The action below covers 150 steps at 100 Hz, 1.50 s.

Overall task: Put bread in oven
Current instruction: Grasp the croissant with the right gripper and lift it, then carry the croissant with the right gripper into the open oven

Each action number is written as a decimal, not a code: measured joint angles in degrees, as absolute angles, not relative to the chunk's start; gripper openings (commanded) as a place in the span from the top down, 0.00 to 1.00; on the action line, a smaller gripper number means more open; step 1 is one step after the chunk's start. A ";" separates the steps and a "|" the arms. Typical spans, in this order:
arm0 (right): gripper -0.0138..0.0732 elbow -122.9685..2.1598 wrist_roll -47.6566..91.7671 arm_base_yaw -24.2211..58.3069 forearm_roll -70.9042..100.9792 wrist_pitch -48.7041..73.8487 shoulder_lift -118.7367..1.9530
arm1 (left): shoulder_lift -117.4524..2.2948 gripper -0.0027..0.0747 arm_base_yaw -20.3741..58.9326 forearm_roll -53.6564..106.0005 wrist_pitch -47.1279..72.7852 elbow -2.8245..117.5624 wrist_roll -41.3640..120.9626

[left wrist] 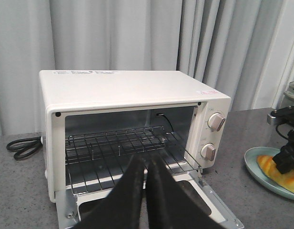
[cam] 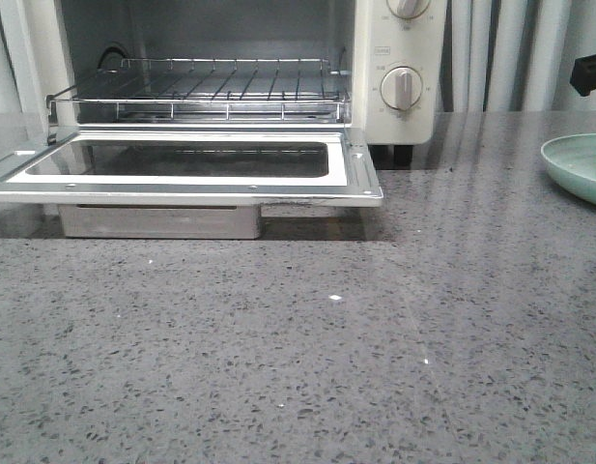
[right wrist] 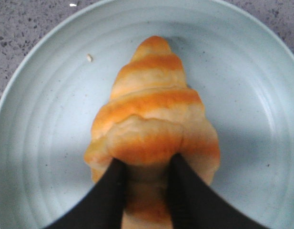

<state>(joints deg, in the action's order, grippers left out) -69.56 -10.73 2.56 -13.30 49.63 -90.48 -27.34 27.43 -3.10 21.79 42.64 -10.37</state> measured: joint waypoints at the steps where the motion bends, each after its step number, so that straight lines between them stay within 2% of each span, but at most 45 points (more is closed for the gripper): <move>1: 0.87 -69.56 -10.73 2.56 -13.30 49.63 -90.48 | -27.36 0.99 27.40 -3.21 21.79 42.64 -10.37; 6: 0.93 -69.56 -10.73 2.56 -13.60 49.63 -90.48 | -27.21 0.99 26.75 -3.85 21.79 42.64 -10.94; 49: 0.93 -74.26 -10.53 2.79 -13.95 54.68 -89.33 | -26.69 0.99 12.47 -10.68 27.01 51.82 -12.09; 65: 0.93 -77.31 -8.88 5.55 -14.15 59.64 -85.15 | -23.64 0.99 10.34 -10.68 28.38 51.68 -12.09; 95: 0.93 -77.99 -8.38 17.76 -11.42 67.67 -76.27 | -14.96 0.99 10.01 -10.10 28.51 46.52 -12.09; 117: 0.93 -78.02 -8.27 27.05 -8.59 71.43 -71.92 | -12.88 0.99 10.01 -9.50 29.50 44.64 -12.16; 150: 0.92 -78.02 -6.79 46.56 -7.59 65.79 -71.89 | -12.88 0.99 10.01 -9.25 31.42 44.42 -12.16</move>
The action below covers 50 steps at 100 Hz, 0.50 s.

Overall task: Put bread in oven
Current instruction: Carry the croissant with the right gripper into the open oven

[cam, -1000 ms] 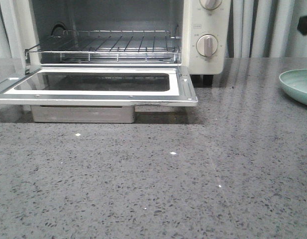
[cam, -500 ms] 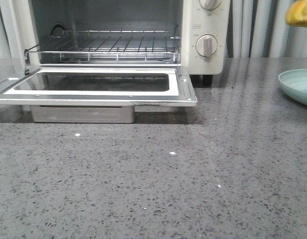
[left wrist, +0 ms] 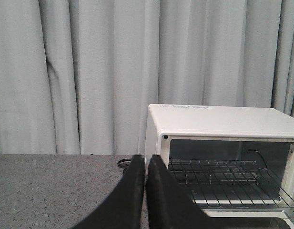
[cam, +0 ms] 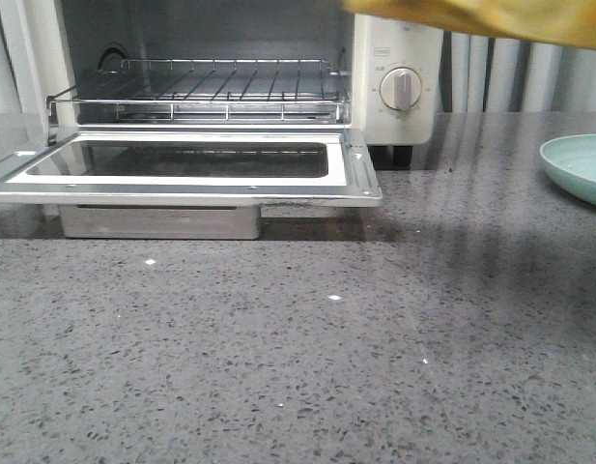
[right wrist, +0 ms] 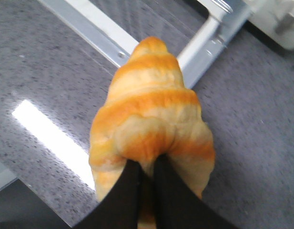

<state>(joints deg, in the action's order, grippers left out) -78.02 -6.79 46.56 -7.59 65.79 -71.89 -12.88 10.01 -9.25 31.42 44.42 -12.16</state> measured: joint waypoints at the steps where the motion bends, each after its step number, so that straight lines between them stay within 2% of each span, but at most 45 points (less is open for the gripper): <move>1: 0.92 -78.02 -6.81 46.92 -7.78 65.24 -72.02 | -12.88 0.99 10.01 -9.25 31.42 44.42 -12.16; 16: 0.92 -78.02 -6.76 51.95 -12.07 59.28 -74.57 | -12.88 0.99 10.01 -9.12 31.63 44.42 -12.16; 50: 0.92 -78.02 -6.38 52.53 -24.01 44.39 -83.25 | -12.88 0.99 10.01 -7.72 31.89 44.42 -12.16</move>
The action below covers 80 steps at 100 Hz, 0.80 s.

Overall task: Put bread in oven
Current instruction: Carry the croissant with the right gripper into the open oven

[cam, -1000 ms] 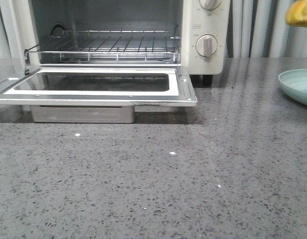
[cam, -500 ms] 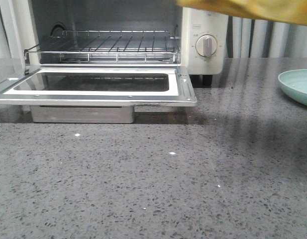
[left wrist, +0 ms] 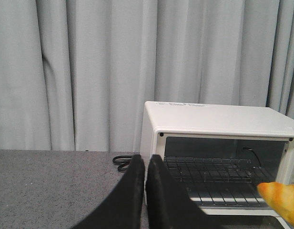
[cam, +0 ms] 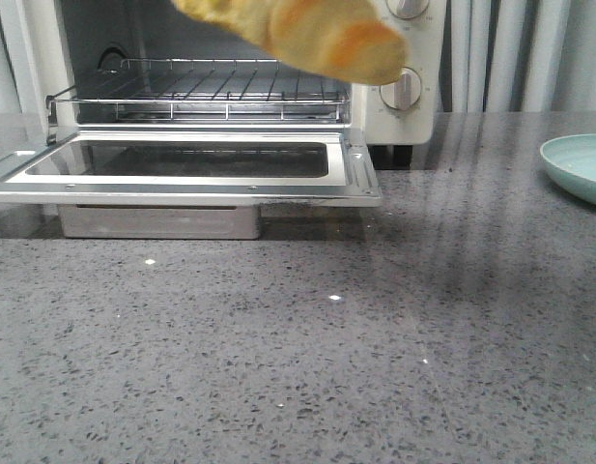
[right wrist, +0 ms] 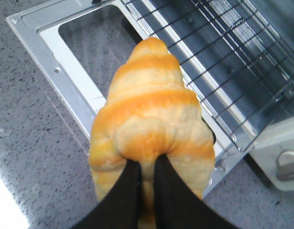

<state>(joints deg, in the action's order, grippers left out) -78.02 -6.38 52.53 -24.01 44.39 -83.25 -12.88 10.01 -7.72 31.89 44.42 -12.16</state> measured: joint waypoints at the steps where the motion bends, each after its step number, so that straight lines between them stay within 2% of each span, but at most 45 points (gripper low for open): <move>1: 0.92 -78.02 -6.38 52.53 -24.46 44.14 -83.43 | -12.88 0.99 10.01 -7.62 31.89 44.42 -12.16; 34: 0.92 -78.81 -6.24 52.53 -35.19 37.30 -89.46 | -12.88 0.99 10.01 -6.88 31.89 44.42 -12.16; 80: 0.92 -93.30 -6.24 49.50 -38.07 39.80 -98.14 | -12.88 0.99 10.01 -6.88 32.01 44.42 -12.16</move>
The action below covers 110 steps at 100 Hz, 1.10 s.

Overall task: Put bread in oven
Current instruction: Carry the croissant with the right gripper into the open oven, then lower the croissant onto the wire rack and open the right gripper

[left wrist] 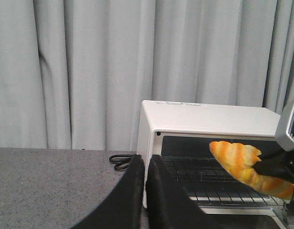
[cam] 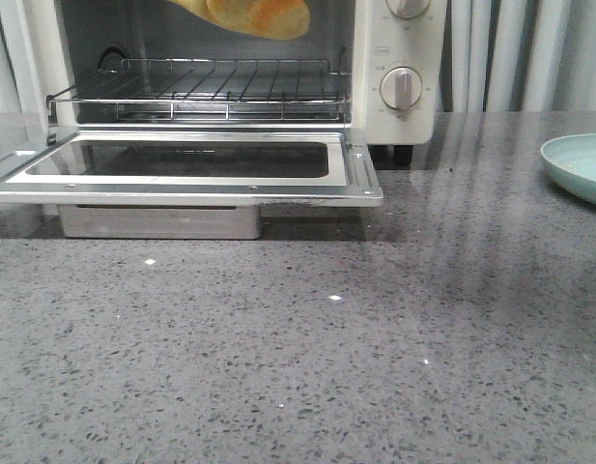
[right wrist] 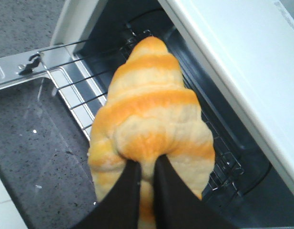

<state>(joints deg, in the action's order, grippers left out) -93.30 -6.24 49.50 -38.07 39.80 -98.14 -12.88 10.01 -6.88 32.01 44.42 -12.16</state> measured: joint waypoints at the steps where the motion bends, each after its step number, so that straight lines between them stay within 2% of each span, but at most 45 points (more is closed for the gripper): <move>1: 0.92 -93.57 -6.24 49.50 -38.07 39.84 -98.30 | -12.88 0.99 10.01 -6.88 32.01 44.42 -12.16; 50: 0.92 -95.89 -6.24 44.54 -38.11 40.38 -103.98 | -12.88 0.99 10.01 -6.88 32.01 44.42 -12.16; 110: 0.92 -95.92 -6.24 42.49 -39.58 32.31 -107.91 | -12.88 0.99 10.01 -6.88 32.01 44.42 -12.16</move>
<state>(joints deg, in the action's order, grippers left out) -95.92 -6.24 42.49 -39.58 32.31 -107.91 -12.88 10.01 -6.88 32.01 44.42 -12.16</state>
